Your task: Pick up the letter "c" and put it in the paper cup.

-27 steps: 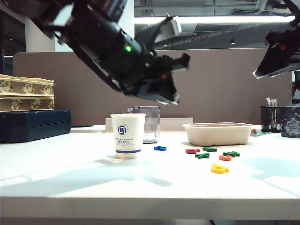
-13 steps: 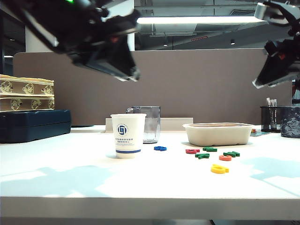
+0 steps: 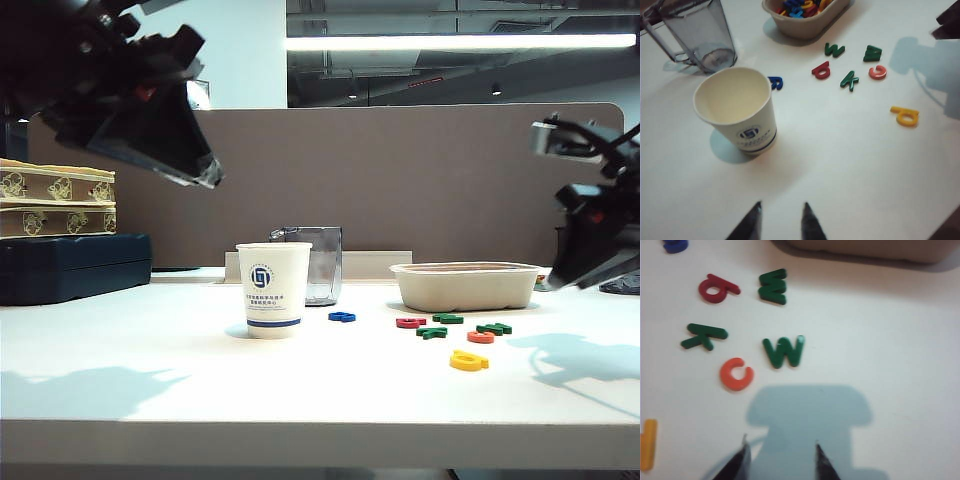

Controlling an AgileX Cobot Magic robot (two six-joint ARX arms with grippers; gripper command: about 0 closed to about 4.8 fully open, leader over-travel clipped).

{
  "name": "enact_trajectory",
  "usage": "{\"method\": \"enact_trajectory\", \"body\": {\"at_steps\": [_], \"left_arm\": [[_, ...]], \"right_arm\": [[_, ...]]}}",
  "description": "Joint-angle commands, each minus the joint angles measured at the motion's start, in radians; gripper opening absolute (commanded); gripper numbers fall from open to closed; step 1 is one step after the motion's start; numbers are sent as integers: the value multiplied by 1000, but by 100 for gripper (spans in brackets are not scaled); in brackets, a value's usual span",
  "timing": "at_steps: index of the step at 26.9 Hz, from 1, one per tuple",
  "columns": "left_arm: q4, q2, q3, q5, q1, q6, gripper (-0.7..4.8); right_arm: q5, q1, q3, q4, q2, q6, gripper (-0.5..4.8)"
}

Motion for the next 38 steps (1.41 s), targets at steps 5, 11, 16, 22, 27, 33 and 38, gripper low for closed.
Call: {"method": "enact_trajectory", "body": {"at_steps": [5, 11, 16, 22, 27, 33, 38], "left_arm": [[15, -6, -7, -25, -1, -2, 98], [18, -6, -7, -25, -1, -4, 98], [18, -6, -7, -25, -1, -4, 98], [18, -6, -7, -25, -1, -4, 98], [19, -6, -7, -26, -1, -4, 98], [38, -6, -7, -43, -1, -3, 98], [40, -6, -7, -43, -1, -4, 97]], "right_arm": [[-90, 13, 6, 61, 81, 52, 199], [-121, 44, 6, 81, 85, 51, 203], [-113, 55, 6, 81, 85, 18, 203], [-114, 55, 7, 82, 106, 21, 203], [-121, 55, 7, 97, 135, 25, 203], [-121, 55, 7, 137, 166, 15, 203], [-122, 55, 7, 186, 229, 9, 203]]}}
